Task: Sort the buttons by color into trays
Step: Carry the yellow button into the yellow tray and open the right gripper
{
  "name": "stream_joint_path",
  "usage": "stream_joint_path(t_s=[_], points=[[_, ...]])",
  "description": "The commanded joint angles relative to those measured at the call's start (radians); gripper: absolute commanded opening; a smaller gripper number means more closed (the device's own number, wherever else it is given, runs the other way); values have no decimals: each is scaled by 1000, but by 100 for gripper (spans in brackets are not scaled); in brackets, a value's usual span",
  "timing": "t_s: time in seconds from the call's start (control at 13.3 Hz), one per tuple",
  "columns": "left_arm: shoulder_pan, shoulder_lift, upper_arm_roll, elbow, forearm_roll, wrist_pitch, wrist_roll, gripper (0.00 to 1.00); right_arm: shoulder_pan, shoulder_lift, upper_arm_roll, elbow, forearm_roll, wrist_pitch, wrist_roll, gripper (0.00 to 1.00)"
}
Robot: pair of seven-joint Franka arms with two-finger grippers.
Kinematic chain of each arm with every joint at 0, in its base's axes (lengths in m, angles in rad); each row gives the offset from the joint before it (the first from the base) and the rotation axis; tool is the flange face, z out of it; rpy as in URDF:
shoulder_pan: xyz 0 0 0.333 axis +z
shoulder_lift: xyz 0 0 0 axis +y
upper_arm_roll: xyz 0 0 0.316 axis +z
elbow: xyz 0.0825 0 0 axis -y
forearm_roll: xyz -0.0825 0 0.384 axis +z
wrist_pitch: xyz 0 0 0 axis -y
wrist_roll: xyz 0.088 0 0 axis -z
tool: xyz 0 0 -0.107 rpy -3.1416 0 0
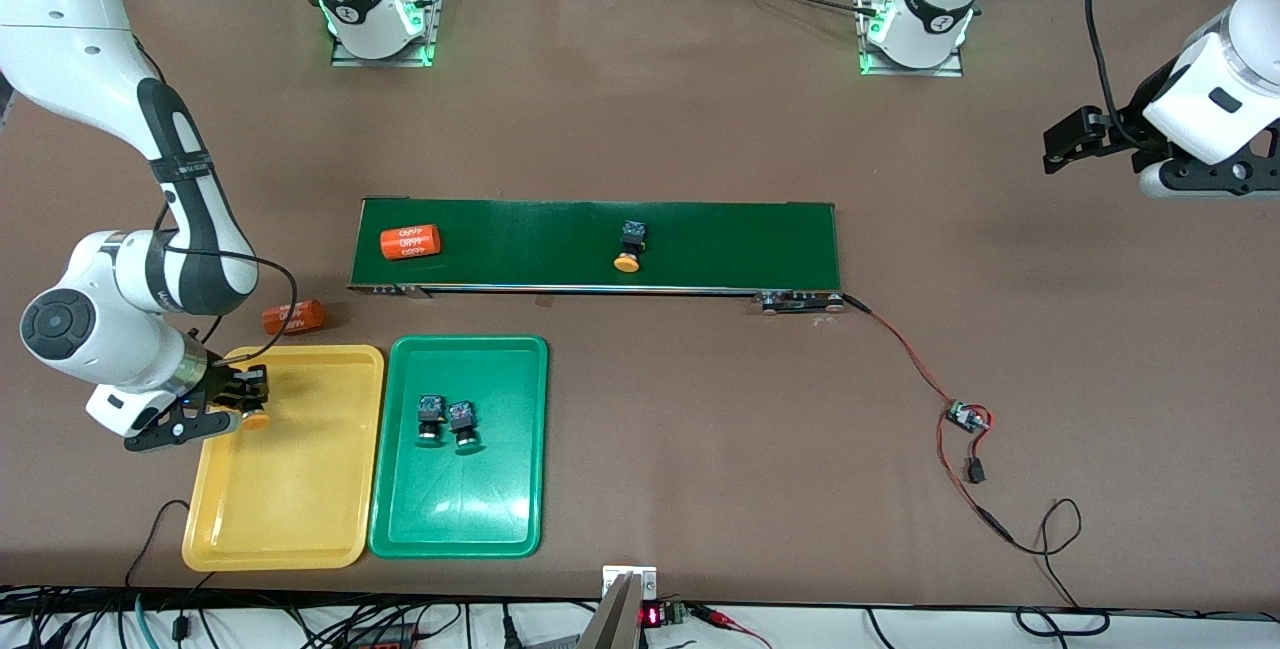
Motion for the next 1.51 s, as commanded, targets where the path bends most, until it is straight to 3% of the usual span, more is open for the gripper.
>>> stream_joint_path(t_s=[0.0,0.15,0.6,1.05,1.28,1.43], points=[[2,-2,-3,18,19,-25,-8,100,-5,17,10,25,-5,-7,-1,55],[2,-2,-2,18,19,-27,-8,100,-2,27,10,24,-5,-7,4,100],[2,-2,0,18,17,-27,-8,100,12,-14,16,15,7,-28,-1,100],[2,-2,1,18,17,-27,-7,100,58,-195,102,-23,50,-335,169,100],[2,-2,3,18,17,-27,-7,100,101,-293,113,-74,106,-459,297,100],[2,-2,3,18,17,-27,-7,100,122,-344,132,-126,201,-481,373,100]])
